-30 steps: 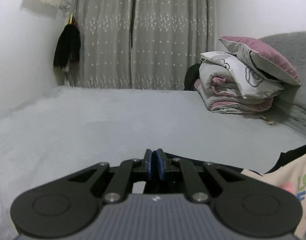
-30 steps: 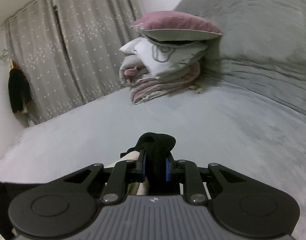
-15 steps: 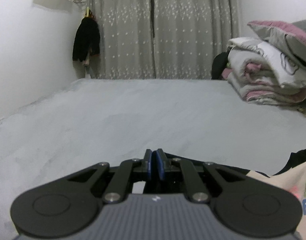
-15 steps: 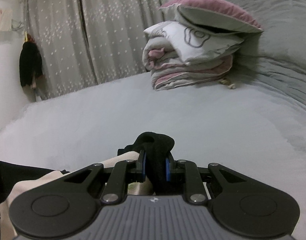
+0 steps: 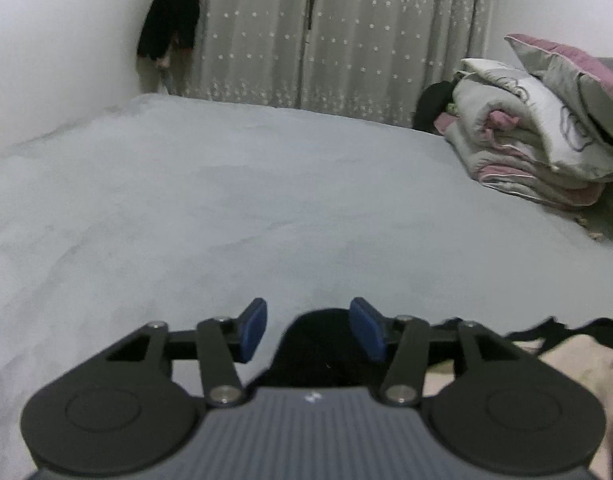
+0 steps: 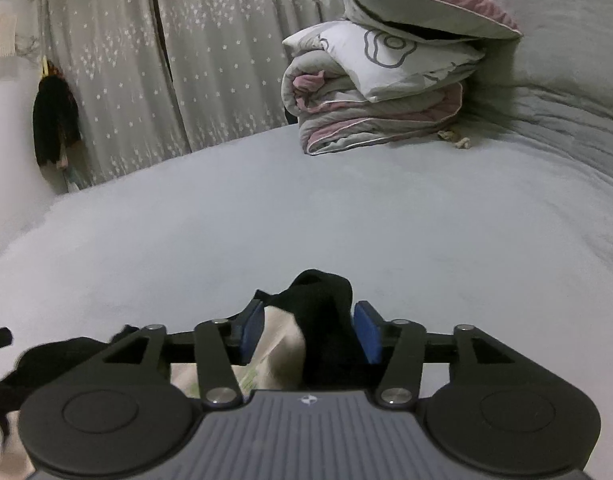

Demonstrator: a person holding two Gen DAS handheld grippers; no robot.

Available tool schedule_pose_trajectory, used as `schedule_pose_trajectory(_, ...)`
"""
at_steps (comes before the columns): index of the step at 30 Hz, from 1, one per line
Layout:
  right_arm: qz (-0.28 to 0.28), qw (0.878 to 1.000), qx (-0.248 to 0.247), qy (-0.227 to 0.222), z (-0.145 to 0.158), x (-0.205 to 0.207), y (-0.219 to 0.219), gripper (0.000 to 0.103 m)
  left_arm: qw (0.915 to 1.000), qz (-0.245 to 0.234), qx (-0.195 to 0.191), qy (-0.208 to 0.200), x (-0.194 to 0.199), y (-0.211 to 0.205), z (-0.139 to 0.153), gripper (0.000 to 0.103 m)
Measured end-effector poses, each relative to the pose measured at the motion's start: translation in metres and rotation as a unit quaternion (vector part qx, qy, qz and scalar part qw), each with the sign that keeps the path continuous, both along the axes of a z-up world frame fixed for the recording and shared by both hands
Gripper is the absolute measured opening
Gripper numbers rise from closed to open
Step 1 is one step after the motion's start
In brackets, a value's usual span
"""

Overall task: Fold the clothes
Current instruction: 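Lay the sweatshirt flat on the bed while the left gripper grasps its cream front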

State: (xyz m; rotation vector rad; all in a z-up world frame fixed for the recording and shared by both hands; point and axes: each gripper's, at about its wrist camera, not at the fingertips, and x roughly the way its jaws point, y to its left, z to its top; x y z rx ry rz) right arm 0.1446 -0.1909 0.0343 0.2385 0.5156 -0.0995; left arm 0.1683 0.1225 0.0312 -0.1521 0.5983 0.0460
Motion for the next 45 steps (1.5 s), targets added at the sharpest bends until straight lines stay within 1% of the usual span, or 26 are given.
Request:
schedule_pose_trajectory(5,0.009,0.999,0.032,0.011,0.012,-0.031,0.000,0.052,0.9992,-0.019,-0.033,0.016,-0.037,0.009,0.011,0.065)
schedule_pose_trajectory(11,0.019,0.997,0.064,0.029,0.018,-0.068,0.003,0.052,0.9970,-0.040,-0.055,0.037,-0.088,0.013,0.010,0.066)
schedule_pose_trajectory(14,0.022,0.996,0.079,0.039,0.015,-0.086,0.004,0.052,0.9955,-0.054,-0.064,0.045,-0.114,0.014,0.004,0.066)
schedule_pose_trajectory(16,0.022,0.994,0.095,0.048,0.011,-0.097,0.002,0.052,0.9947,-0.067,-0.063,0.046,-0.133,0.013,-0.001,0.066)
schedule_pose_trajectory(19,0.022,0.991,0.124,0.053,-0.004,-0.116,-0.002,0.052,0.9930,-0.105,-0.046,0.029,-0.160,0.010,-0.015,0.066)
schedule_pose_trajectory(20,0.019,0.990,0.129,0.062,-0.009,-0.120,-0.003,0.052,0.9918,-0.120,-0.031,0.032,-0.166,0.008,-0.019,0.066)
schedule_pose_trajectory(22,0.009,0.987,0.134,0.093,-0.014,-0.119,-0.002,0.052,0.9874,-0.149,0.008,0.051,-0.171,0.001,-0.025,0.065)
schedule_pose_trajectory(23,0.017,0.985,0.142,0.095,-0.014,-0.119,-0.002,0.052,0.9851,-0.163,0.028,0.047,-0.176,-0.002,-0.027,0.065)
schedule_pose_trajectory(25,0.041,0.983,0.156,0.085,-0.012,-0.120,-0.001,0.052,0.9805,-0.186,0.051,0.039,-0.186,-0.004,-0.029,0.065)
schedule_pose_trajectory(28,0.060,0.984,0.145,0.084,-0.009,-0.119,0.009,0.052,0.9770,-0.202,0.055,0.039,-0.194,-0.004,-0.030,0.065)
schedule_pose_trajectory(31,0.070,0.980,0.163,0.092,-0.013,-0.111,0.019,0.052,0.9765,-0.205,0.052,0.043,-0.194,-0.006,-0.032,0.063)
schedule_pose_trajectory(33,0.076,0.976,0.176,0.107,-0.019,-0.105,0.027,0.052,0.9771,-0.201,0.048,0.048,-0.191,-0.007,-0.035,0.060)
schedule_pose_trajectory(35,0.076,0.974,0.176,0.120,-0.026,-0.098,0.034,0.052,0.9780,-0.197,0.042,0.054,-0.187,-0.008,-0.037,0.055)
schedule_pose_trajectory(37,0.071,0.975,0.168,0.125,-0.030,-0.093,0.041,0.052,0.9786,-0.193,0.042,0.058,-0.184,-0.011,-0.041,0.052)
schedule_pose_trajectory(38,0.069,0.976,0.163,0.124,-0.030,-0.092,0.043,0.052,0.9788,-0.191,0.043,0.059,-0.183,-0.012,-0.042,0.046)
schedule_pose_trajectory(39,0.066,0.977,0.160,0.122,-0.031,-0.092,0.045,0.051,0.9789,-0.190,0.045,0.059,-0.183,-0.013,-0.043,0.043)
schedule_pose_trajectory(41,0.061,0.979,0.156,0.116,-0.031,-0.091,0.049,0.045,0.9793,-0.188,0.045,0.058,-0.184,-0.014,-0.044,0.036)
schedule_pose_trajectory(42,0.058,0.980,0.152,0.112,-0.031,-0.091,0.050,0.038,0.9798,-0.186,0.044,0.057,-0.184,-0.013,-0.043,0.032)
schedule_pose_trajectory(43,0.058,0.981,0.148,0.108,-0.030,-0.091,0.051,0.030,0.9805,-0.184,0.040,0.055,-0.184,-0.012,-0.043,0.022)
schedule_pose_trajectory(44,0.057,0.982,0.145,0.103,-0.028,-0.092,0.051,0.027,0.9814,-0.182,0.032,0.054,-0.184,-0.010,-0.041,0.017)
schedule_pose_trajectory(45,0.057,0.983,0.144,0.099,-0.027,-0.093,0.051,0.024,0.9824,-0.179,0.021,0.051,-0.184,-0.007,-0.040,0.015)
